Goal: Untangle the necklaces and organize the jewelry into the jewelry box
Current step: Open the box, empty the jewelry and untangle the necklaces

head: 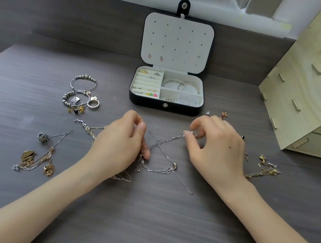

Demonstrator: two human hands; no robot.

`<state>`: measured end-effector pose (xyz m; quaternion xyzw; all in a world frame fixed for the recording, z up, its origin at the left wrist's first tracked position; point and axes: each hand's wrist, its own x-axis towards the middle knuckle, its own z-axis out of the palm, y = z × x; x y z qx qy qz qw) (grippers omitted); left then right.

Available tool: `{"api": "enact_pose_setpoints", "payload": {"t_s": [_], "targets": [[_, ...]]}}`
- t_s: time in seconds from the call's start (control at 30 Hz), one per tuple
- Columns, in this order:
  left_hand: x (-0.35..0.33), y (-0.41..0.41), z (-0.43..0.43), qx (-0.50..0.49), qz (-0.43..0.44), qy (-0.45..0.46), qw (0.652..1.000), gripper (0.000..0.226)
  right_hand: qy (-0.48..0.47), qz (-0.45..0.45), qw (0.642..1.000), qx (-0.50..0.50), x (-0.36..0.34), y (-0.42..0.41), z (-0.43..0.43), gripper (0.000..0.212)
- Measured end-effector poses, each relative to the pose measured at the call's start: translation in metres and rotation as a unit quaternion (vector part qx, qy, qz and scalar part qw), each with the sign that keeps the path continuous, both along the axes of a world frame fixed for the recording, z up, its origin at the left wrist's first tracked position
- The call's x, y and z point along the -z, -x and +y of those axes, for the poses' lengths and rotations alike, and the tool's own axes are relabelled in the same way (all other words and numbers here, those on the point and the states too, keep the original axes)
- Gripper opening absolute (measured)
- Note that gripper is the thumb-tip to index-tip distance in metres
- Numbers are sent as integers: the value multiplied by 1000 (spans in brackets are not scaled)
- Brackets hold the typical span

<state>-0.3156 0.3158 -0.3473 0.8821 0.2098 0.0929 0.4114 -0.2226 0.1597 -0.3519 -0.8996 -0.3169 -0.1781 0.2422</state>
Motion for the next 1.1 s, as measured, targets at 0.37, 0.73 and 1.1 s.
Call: {"api": "enact_pose_setpoints", "payload": {"t_s": [0.37,0.73,1.1], "targets": [[-6,-2,-1,20,-43,108,993,20,105,132,982,-84,-7,25,19,18],[-6,-1,5,31,-20,160,986,19,-215,462,854,-104,-22,11,6,20],[-9,-17,10,53,1,84,995,21,-82,506,856,-72,-32,2,-1,21]]}}
